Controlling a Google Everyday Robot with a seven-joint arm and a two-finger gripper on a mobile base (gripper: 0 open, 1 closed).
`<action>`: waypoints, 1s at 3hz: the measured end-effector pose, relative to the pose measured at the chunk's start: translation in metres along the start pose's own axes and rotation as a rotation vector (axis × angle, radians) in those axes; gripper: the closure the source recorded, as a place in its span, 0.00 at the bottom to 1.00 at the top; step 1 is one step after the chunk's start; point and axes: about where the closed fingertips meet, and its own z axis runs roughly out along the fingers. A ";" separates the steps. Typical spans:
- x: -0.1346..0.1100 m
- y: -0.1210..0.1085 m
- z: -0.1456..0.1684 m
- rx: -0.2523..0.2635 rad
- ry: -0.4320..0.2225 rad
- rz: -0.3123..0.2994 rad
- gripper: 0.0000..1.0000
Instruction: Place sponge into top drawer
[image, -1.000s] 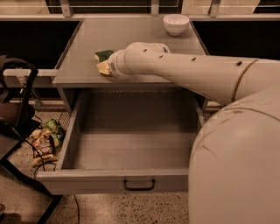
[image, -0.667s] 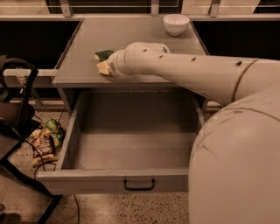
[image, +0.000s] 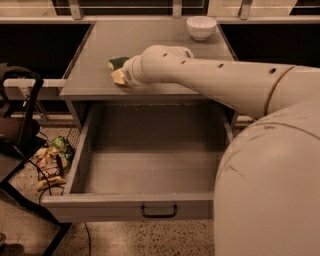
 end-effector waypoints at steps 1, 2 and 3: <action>0.001 0.000 -0.006 -0.001 -0.003 0.000 1.00; 0.012 0.001 -0.032 -0.012 -0.021 -0.003 1.00; 0.037 0.016 -0.077 -0.060 -0.049 0.005 1.00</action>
Offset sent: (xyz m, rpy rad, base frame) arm -0.1651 -0.1363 0.0246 0.1015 -0.0873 0.0756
